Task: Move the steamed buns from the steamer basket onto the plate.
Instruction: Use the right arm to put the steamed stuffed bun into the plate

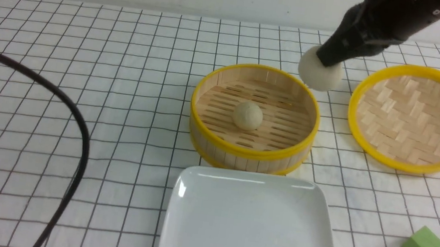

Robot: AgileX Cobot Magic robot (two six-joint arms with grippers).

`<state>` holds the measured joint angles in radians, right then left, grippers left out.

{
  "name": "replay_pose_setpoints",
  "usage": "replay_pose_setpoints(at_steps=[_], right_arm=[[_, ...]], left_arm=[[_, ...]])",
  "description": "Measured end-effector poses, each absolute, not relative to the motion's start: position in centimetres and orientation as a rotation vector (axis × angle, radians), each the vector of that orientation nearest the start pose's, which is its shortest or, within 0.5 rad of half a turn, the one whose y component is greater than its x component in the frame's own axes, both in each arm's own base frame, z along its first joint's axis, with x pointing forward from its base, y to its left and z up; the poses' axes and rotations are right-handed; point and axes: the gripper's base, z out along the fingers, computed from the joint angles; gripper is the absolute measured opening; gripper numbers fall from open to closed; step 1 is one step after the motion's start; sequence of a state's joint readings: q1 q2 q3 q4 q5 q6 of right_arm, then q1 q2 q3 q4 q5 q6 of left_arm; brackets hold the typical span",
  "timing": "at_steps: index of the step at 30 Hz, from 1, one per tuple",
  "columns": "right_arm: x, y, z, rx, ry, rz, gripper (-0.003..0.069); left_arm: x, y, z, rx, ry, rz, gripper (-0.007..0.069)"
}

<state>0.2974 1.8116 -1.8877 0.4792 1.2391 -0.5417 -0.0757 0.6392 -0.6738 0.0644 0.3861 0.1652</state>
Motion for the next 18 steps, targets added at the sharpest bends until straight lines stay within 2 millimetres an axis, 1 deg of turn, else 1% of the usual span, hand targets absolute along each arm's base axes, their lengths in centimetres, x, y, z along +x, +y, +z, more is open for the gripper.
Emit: replay_pose_setpoints(at_steps=[3, 5, 8, 9, 10, 11, 12, 14, 18], right_arm=[[36.1, 15.3, 36.3, -0.957, 2.422, 0.588, 0.0017], [36.0, 15.3, 34.3, -0.940, 2.497, 0.614, 0.0018], [35.4, 15.1, 30.8, -0.929, 2.625, 0.650, 0.0018], [35.3, 15.1, 30.5, -0.930, 2.633, 0.652, 0.0018], [34.6, 15.0, 28.4, -0.932, 2.702, 0.687, 0.0018], [34.2, 14.9, 27.3, -0.942, 2.733, 0.706, 0.0018], [34.1, 14.9, 27.1, -0.946, 2.739, 0.710, 0.0019], [33.0, 14.8, 24.8, -0.975, 2.789, 0.768, 0.0019], [32.2, 14.8, 22.9, -0.981, 2.787, 0.825, 0.0021]], left_arm=[[13.0, -0.8, 35.2, 0.254, 1.810, 0.122, 0.0242], [13.1, -0.8, 35.2, 0.247, 1.804, 0.111, 0.0242], [13.1, -0.9, 35.2, 0.238, 1.804, 0.096, 0.0242], [13.1, -0.9, 35.2, 0.238, 1.804, 0.096, 0.0242], [13.0, -0.9, 35.2, 0.236, 1.804, 0.092, 0.0242], [13.0, -0.9, 35.2, 0.234, 1.804, 0.089, 0.0242], [13.0, -0.9, 35.2, 0.234, 1.804, 0.089, 0.0242], [13.0, -0.9, 35.2, 0.231, 1.805, 0.084, 0.0242], [13.0, -0.9, 35.2, 0.230, 1.805, 0.083, 0.0242]])
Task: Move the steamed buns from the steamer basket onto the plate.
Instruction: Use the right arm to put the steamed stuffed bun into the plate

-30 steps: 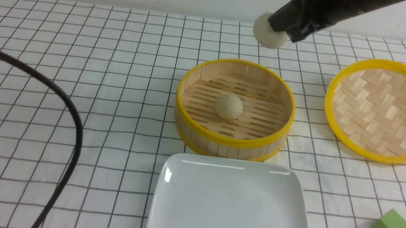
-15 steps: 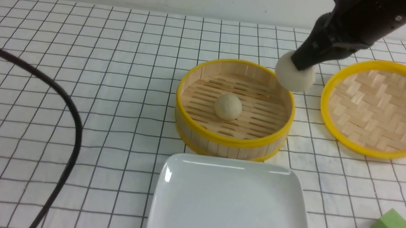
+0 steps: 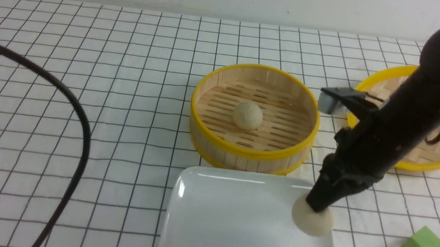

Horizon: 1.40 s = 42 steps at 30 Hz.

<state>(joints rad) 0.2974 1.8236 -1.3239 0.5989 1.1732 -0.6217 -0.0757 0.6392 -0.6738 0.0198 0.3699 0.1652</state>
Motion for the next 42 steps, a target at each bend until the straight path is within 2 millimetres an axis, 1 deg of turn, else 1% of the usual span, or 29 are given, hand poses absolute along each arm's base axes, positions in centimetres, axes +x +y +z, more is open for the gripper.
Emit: replay_pose_setpoints(at_steps=[4, 9, 14, 22, 28, 31, 32, 33, 35, 36, 37, 38, 39, 40, 42], right_arm=[[32.2, 15.3, 22.2, -1.029, 2.713, 0.785, 0.0021], [31.6, 17.9, 21.9, -1.152, 2.624, 0.684, 0.0021], [31.3, 19.2, 21.8, -1.212, 2.565, 0.588, 0.0021], [32.0, 18.8, 21.6, -1.241, 2.519, 0.455, 0.0021], [32.0, 18.6, 21.5, -1.267, 2.516, 0.417, 0.0025], [32.0, 18.6, 21.5, -1.270, 2.516, 0.413, 0.0045], [32.0, 18.6, 21.5, -1.273, 2.516, 0.409, 0.0069], [32.0, 18.6, 21.5, -1.273, 2.516, 0.409, 0.0069], [32.1, 18.6, 21.5, -1.275, 2.512, 0.401, 0.0165], [32.1, 18.6, 21.5, -1.273, 2.508, 0.396, 0.0202], [32.2, 18.6, 21.5, -1.273, 2.506, 0.394, 0.0221], [32.2, 18.5, 21.5, -1.272, 2.500, 0.385, 0.0290], [32.2, 18.5, 21.5, -1.272, 2.499, 0.383, 0.0309], [32.3, 18.5, 21.5, -1.270, 2.492, 0.375, 0.0372], [32.5, 18.5, 21.6, -1.259, 2.477, 0.365, 0.0443]], left_arm=[[13.0, -0.9, 35.2, 0.230, 1.805, 0.083, 0.0242], [13.0, -0.9, 35.2, 0.229, 1.805, 0.082, 0.0242], [13.0, -0.9, 35.2, 0.227, 1.805, 0.077, 0.0242], [13.0, -0.9, 35.0, 0.229, 1.828, 0.076, 0.0242], [13.0, -0.9, 35.0, 0.228, 1.830, 0.075, 0.0242], [13.0, -0.9, 35.0, 0.228, 1.830, 0.075, 0.0242], [13.0, -0.9, 35.0, 0.228, 1.830, 0.075, 0.0242], [13.0, -0.9, 35.0, 0.228, 1.830, 0.075, 0.0242], [13.0, -0.9, 35.0, 0.228, 1.831, 0.075, 0.0242], [13.0, -0.9, 35.0, 0.228, 1.831, 0.075, 0.0242], [13.0, -0.9, 35.0, 0.228, 1.831, 0.075, 0.0242], [13.0, -0.9, 35.0, 0.228, 1.831, 0.075, 0.0242], [13.0, -0.9, 35.0, 0.228, 1.831, 0.075, 0.0242], [13.0, -0.9, 35.0, 0.228, 1.831, 0.075, 0.0242], [13.0, -0.9, 35.0, 0.228, 1.831, 0.075, 0.0242]])
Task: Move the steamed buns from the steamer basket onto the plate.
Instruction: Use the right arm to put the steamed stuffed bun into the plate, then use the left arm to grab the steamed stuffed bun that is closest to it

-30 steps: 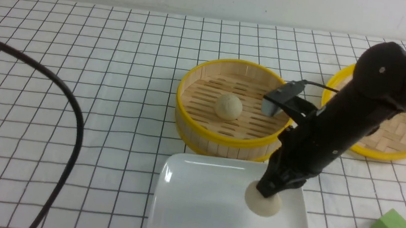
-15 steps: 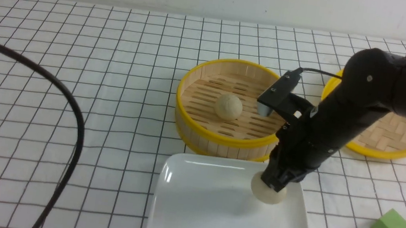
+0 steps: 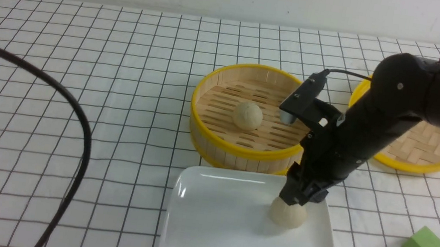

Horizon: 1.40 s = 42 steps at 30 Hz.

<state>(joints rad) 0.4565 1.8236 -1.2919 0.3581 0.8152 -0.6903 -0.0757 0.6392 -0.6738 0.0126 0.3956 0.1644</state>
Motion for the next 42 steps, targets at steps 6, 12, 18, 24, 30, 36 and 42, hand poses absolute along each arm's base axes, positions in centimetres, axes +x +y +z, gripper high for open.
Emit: replay_pose_setpoints(at_steps=[6, 12, 18, 24, 30, 36, 42], right_arm=[[33.0, 18.5, 24.4, -1.135, 2.341, 0.318, 0.0507], [31.9, 17.5, 31.5, -0.953, 2.085, 0.277, 0.0509], [26.7, 14.9, 40.1, -0.822, 1.851, 0.294, 0.0509], [20.6, 11.9, 45.2, -0.778, 1.729, 0.296, 0.0509], [12.7, 7.6, 48.3, -0.739, 1.683, 0.253, 0.0509], [5.7, 4.1, 47.9, -0.670, 1.683, 0.298, 0.0509], [1.7, 2.1, 43.6, -0.661, 1.696, 0.313, 0.0509]], left_arm=[[13.0, -0.9, 35.0, 0.228, 1.831, 0.075, 0.0242], [13.0, -0.9, 35.0, 0.228, 1.831, 0.073, 0.0242], [13.0, -1.2, 35.1, 0.179, 1.831, -0.008, 0.0242], [13.8, -1.3, 35.0, 0.167, 1.827, -0.022, 0.0242], [16.4, -1.6, 33.6, 0.147, 1.898, -0.050, 0.0242], [18.3, -2.4, 33.6, 0.111, 1.824, -0.123, 0.0242], [18.7, -6.1, 34.6, 0.276, 1.655, -0.224, 0.0242]])
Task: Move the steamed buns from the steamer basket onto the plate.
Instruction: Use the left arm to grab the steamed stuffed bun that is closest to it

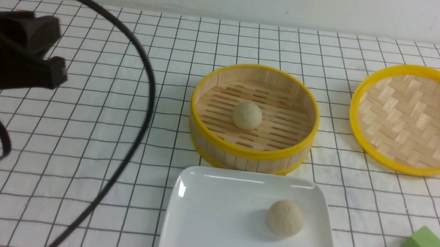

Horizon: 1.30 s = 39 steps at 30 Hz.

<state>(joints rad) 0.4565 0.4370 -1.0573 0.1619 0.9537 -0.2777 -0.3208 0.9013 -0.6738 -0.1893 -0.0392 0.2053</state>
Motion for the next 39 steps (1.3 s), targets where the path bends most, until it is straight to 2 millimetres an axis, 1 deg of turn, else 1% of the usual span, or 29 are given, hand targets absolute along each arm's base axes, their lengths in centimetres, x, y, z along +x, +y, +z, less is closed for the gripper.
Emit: replay_pose_setpoints(at_steps=[1, 2, 3, 4, 5, 6, 7, 8, 9, 10, 11, 12, 15, 16, 17, 18, 22, 23, 25, 28, 30, 32, 33, 37, 39], right_arm=[[1.4, 2.0, 42.8, -0.662, 1.702, 0.315, 0.0509], [1.2, 2.0, 42.4, -0.662, 1.706, 0.315, 0.0509], [1.0, 1.8, 41.5, -0.664, 1.714, 0.315, 0.0509], [0.5, 1.6, 40.1, -0.666, 1.721, 0.315, 0.0509], [0.6, 1.6, 39.9, -0.667, 1.727, 0.315, 0.0509], [0.4, 1.5, 38.6, -0.669, 1.735, 0.315, 0.0509], [0.3, 1.5, 38.0, -0.669, 1.737, 0.315, 0.0509], [0.2, 1.4, 37.6, -0.667, 1.735, 0.315, 0.0509], [0.2, 1.4, 37.4, -0.666, 1.736, 0.315, 0.0509], [0.1, 1.4, 37.3, -0.666, 1.736, 0.316, 0.0509], [0.2, 1.4, 37.1, -0.663, 1.737, 0.317, 0.0509], [0.2, 1.4, 37.1, -0.662, 1.735, 0.317, 0.0509], [0.3, 1.4, 37.0, -0.660, 1.734, 0.317, 0.0509], [0.3, 1.4, 37.0, -0.660, 1.734, 0.317, 0.0509], [0.3, 1.5, 37.1, -0.659, 1.731, 0.317, 0.0509], [0.3, 1.5, 37.1, -0.658, 1.730, 0.318, 0.0509], [0.4, 1.3, 37.1, -0.658, 1.729, 0.298, 0.0503], [0.4, 1.3, 37.1, -0.658, 1.729, 0.296, 0.0502], [0.4, 1.3, 37.0, -0.659, 1.731, 0.280, 0.0493], [0.5, 1.2, 37.0, -0.659, 1.731, 0.261, 0.0482], [0.5, 1.1, 37.0, -0.659, 1.731, 0.254, 0.0477], [0.5, 1.1, 37.0, -0.659, 1.731, 0.246, 0.0475], [0.5, 1.1, 37.0, -0.659, 1.731, 0.246, 0.0475], [0.6, 1.0, 36.9, -0.660, 1.733, 0.238, 0.0475], [0.6, 1.0, 36.9, -0.660, 1.734, 0.235, 0.0475]], left_arm=[[18.7, -6.9, 34.7, 0.303, 1.631, -0.249, 0.0242], [18.7, -7.2, 34.7, 0.312, 1.622, -0.260, 0.0242], [18.7, -8.0, 34.7, 0.333, 1.604, -0.287, 0.0242], [18.7, -9.1, 35.0, 0.363, 1.590, -0.331, 0.0242], [18.7, -9.2, 35.1, 0.366, 1.587, -0.336, 0.0242], [19.1, -10.4, 35.8, 0.393, 1.574, -0.371, 0.0242], [19.2, -10.7, 36.0, 0.402, 1.575, -0.379, 0.0242], [19.7, -11.3, 36.8, 0.409, 1.575, -0.397, 0.0242], [20.1, -11.8, 37.4, 0.414, 1.587, -0.410, 0.0242], [20.2, -11.9, 37.5, 0.415, 1.590, -0.413, 0.0242], [20.9, -12.5, 38.5, 0.431, 1.634, -0.431, 0.0242], [21.1, -12.7, 38.4, 0.439, 1.654, -0.432, 0.0242], [22.3, -13.8, 40.0, 0.494, 1.735, -0.440, 0.0242], [22.3, -13.8, 39.9, 0.497, 1.743, -0.440, 0.0242], [22.8, -14.2, 40.6, 0.522, 1.769, -0.434, 0.0242], [23.0, -14.3, 40.7, 0.532, 1.787, -0.433, 0.0242], [23.8, -14.7, 42.4, 0.549, 1.837, -0.413, 0.0242], [23.8, -14.7, 42.4, 0.552, 1.844, -0.409, 0.0242], [24.5, -14.8, 42.7, 0.573, 1.878, -0.348, 0.0242], [25.7, -15.0, 42.1, 0.581, 1.932, -0.275, 0.0242], [26.9, -15.4, 41.1, 0.583, 1.970, -0.227, 0.0242], [28.1, -15.9, 39.7, 0.587, 2.013, -0.195, 0.0242], [28.4, -16.0, 39.4, 0.588, 2.023, -0.192, 0.0242], [30.8, -17.4, 35.8, 0.584, 2.132, -0.183, 0.0242], [31.7, -18.0, 34.5, 0.573, 2.173, -0.184, 0.0242]])
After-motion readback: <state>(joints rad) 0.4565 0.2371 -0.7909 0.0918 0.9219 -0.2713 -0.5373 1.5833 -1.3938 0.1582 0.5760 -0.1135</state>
